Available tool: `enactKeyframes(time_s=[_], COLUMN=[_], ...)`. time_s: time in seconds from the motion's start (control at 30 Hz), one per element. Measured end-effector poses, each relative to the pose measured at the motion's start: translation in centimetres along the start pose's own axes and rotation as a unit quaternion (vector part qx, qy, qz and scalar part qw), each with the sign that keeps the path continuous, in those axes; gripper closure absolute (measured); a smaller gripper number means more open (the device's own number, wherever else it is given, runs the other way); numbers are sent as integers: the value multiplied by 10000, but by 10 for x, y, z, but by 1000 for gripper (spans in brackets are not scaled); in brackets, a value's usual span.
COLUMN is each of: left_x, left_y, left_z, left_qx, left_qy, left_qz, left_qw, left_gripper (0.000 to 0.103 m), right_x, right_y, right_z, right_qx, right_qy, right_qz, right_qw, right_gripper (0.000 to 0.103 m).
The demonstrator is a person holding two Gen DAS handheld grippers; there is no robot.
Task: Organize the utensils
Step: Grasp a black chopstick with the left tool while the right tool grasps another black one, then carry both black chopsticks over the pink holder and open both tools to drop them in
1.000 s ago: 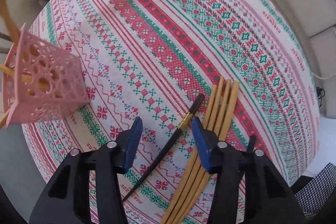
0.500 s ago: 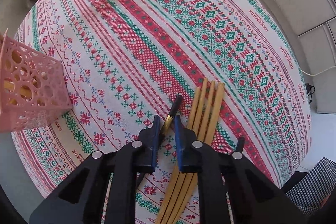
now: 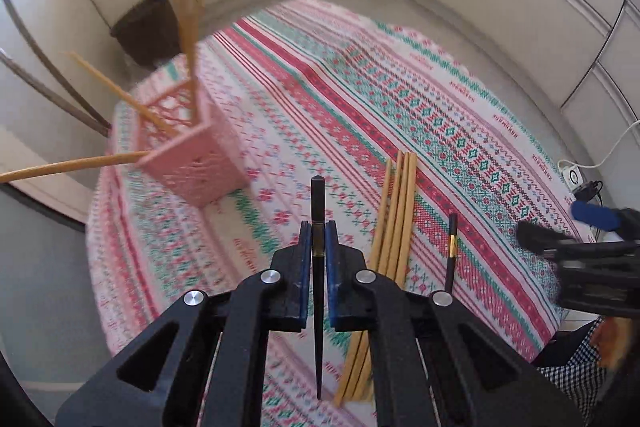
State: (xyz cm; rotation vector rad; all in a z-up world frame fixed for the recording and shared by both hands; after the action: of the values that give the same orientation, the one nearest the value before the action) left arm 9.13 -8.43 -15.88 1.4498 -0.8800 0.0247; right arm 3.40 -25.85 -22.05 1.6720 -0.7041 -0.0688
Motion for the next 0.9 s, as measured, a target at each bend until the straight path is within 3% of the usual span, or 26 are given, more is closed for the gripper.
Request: enactKeyframes(time_s=[0.2,0.33,0.57,0.67,0.7,0.8,0.9], left_x=[-8,-14,-17,-16,-16,-16,-17], left_y=[61,77,87,92,92,92,94], left_z=[-17,-28,-35,-36,-36,-37,-39], left_qx=[267,365,411,387,381,405,429], left_qy=[138,226,314,364,379,420,472], left_qz=[567,759,927,997,1016,1024,1054], left_qw=[9979,9962,9944,9936,9934,9930,9924], left_gripper=[97,97,97,97,97,97,97], right_x=[-7,-14,-16,-14,-12,-9,-3], right_y=[-32,-57,-62,-60,-60,-59,-46], right_z=[-26,-42,-56,-52,-51,-44,-35], right_qx=[-93,-33,-400,-438,-383,-136,-52], right_qy=[-18,20,331,266,241,117,82], right_qz=[-307,-738,-387,-314,-304,-351,-128], right_qw=[9995,9973,9979,9982,9985,9992,9999], right_gripper=[10,41,58,76,89,95,96])
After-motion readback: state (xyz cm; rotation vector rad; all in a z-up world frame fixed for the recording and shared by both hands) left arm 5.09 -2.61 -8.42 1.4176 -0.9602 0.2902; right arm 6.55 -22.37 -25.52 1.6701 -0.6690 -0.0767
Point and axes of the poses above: each gripper's, at about its wrist camera, not at the fingertips, and y roughly against the way its jaws point, z to its right, x to its top, the point moved 4 cm from there along -y, roughly the way its jaws point, and after that the axes turned 5 degrees about z, right-handed, at the moved point
